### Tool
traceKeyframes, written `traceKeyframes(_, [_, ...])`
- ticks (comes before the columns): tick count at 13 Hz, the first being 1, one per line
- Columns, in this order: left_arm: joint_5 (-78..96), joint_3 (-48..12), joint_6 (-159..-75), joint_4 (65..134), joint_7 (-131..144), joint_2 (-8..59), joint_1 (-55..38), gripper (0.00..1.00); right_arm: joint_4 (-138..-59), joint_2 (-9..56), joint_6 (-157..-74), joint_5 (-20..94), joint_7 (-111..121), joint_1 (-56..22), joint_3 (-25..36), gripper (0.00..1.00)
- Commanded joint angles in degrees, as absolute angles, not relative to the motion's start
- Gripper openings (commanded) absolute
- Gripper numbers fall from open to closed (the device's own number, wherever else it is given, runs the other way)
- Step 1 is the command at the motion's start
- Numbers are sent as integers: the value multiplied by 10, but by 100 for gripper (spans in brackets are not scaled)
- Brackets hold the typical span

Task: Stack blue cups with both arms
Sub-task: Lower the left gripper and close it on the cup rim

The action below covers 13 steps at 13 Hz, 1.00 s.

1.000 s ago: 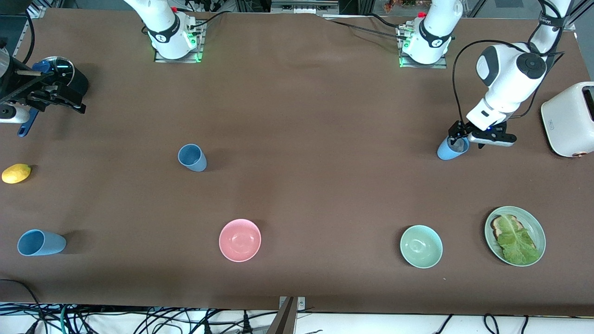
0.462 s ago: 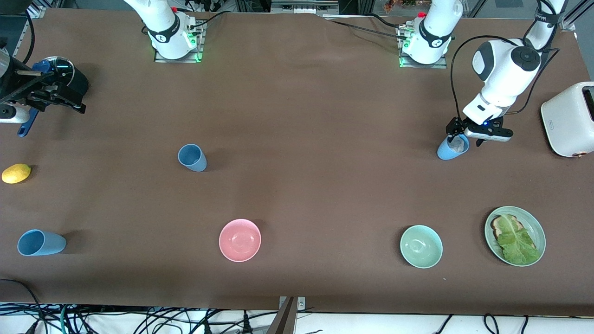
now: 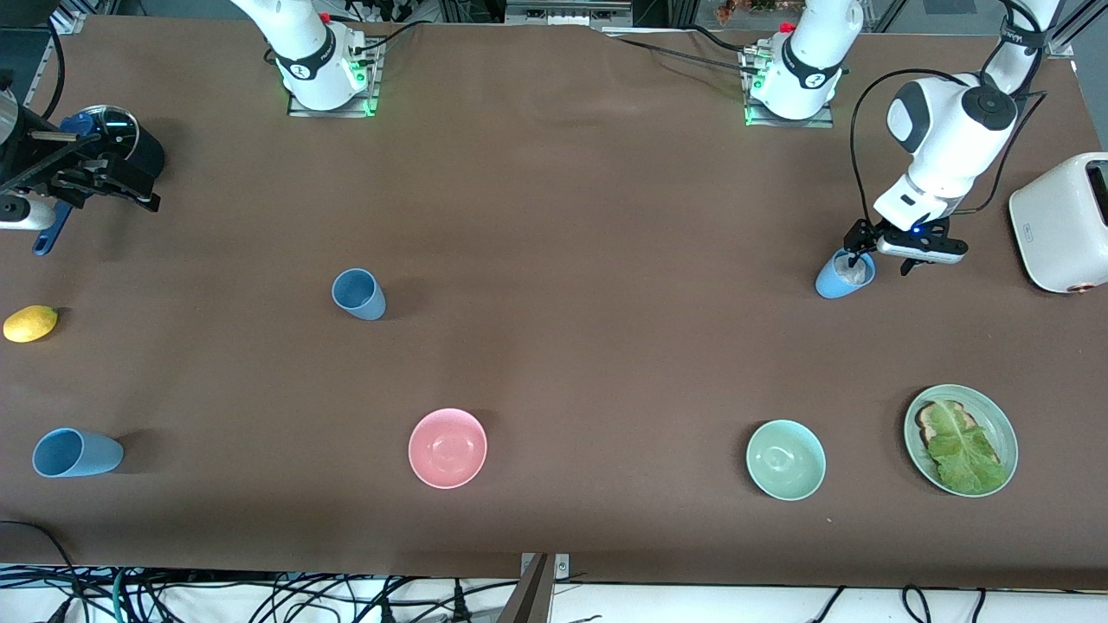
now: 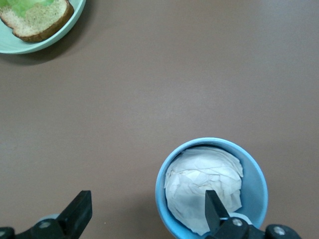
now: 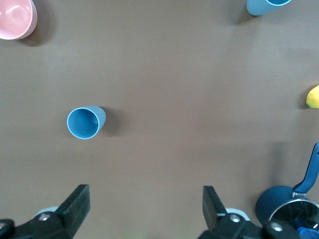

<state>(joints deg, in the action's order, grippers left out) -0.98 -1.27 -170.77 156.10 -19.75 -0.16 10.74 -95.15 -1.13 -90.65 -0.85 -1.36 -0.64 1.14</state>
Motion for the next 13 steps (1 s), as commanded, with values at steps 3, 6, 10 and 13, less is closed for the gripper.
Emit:
traceKeyframes(3, [4,-15,-1729,1566,-220,14,105,100,-940,-7,-896,-7,-16,-9,13,100])
traceKeyframes(6, [4,-15,-1754,1564,-219,39,104,100,-939,-6,-897,-7,-15,-9,13,100])
traceKeyframes(10, [5,-15,-1762,1562,-219,46,103,49,-939,-7,-896,-7,-15,-9,13,100])
traceKeyframes(13, [5,-15,-1760,1562,-210,40,104,0,-939,-7,-896,-7,-15,-9,14,100])
